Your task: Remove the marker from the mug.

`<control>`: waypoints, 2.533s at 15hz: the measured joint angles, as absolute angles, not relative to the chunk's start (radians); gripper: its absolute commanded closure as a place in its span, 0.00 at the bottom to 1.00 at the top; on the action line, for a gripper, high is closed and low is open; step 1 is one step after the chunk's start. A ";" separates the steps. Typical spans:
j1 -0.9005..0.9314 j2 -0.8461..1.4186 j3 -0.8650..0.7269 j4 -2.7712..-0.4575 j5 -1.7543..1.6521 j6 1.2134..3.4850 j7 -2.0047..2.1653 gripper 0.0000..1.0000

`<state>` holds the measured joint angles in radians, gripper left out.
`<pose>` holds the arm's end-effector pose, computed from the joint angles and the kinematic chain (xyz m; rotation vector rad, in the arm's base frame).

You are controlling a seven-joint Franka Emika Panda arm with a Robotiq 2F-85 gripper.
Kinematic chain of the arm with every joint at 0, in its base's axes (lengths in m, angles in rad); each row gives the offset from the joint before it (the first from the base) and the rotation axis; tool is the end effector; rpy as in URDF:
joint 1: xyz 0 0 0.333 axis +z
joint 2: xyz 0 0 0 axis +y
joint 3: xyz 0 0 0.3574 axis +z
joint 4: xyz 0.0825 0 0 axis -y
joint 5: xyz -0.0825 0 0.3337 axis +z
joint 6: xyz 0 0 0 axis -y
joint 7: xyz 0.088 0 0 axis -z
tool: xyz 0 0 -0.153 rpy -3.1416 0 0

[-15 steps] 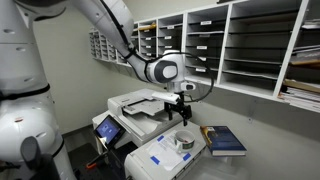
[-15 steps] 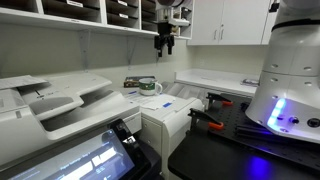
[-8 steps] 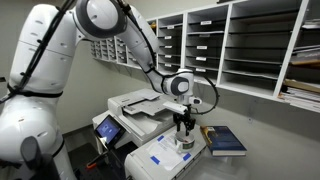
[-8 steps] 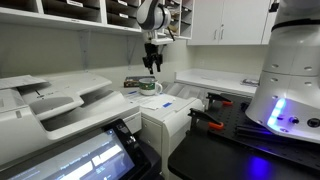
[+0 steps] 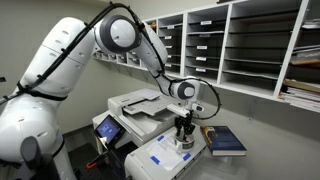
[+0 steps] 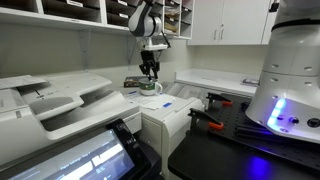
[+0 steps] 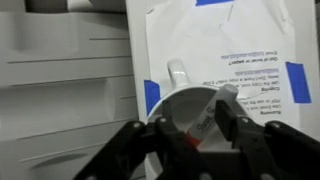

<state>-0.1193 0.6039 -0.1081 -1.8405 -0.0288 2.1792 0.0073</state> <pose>0.5787 -0.1324 0.2088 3.0423 -0.3117 -0.4154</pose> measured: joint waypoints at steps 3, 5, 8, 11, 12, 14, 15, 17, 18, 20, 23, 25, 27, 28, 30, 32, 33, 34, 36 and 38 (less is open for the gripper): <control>-0.121 0.631 -0.106 -1.793 0.004 2.142 0.007 0.41; -0.121 0.648 -0.104 -1.772 0.027 2.133 0.007 0.39; -0.121 0.672 -0.101 -1.748 0.047 2.130 0.015 0.43; -0.121 0.697 -0.099 -1.733 0.053 2.127 0.049 0.57; -0.121 0.706 -0.099 -1.728 0.054 2.126 0.058 0.72; -0.121 0.723 -0.099 -1.718 0.054 2.121 0.075 0.89; -0.122 0.730 -0.099 -1.712 0.054 2.118 0.085 0.96; -0.122 0.738 -0.101 -1.704 0.054 2.113 0.092 0.94; -0.123 0.738 -0.101 -1.699 0.054 2.108 0.096 0.94; -0.122 0.730 -0.101 -1.688 0.054 2.089 0.102 0.94; -0.111 0.654 -0.102 -1.707 0.043 2.019 0.106 0.94; -0.088 0.571 -0.113 -1.755 0.014 1.952 0.159 0.94; -0.046 0.491 -0.134 -1.822 -0.048 1.903 0.275 0.94; -0.024 0.456 -0.140 -1.858 -0.082 1.887 0.338 0.94; 0.018 0.401 -0.146 -1.934 -0.150 1.869 0.470 0.94; 0.053 0.371 -0.146 -2.016 -0.207 1.858 0.601 0.94; 0.068 0.368 -0.146 -2.055 -0.226 1.858 0.666 0.94; 0.081 0.372 -0.145 -2.093 -0.238 1.860 0.733 0.94; 0.097 0.394 -0.143 -2.151 -0.245 1.885 0.856 0.94; 0.105 0.429 -0.143 -2.190 -0.250 1.961 0.963 0.94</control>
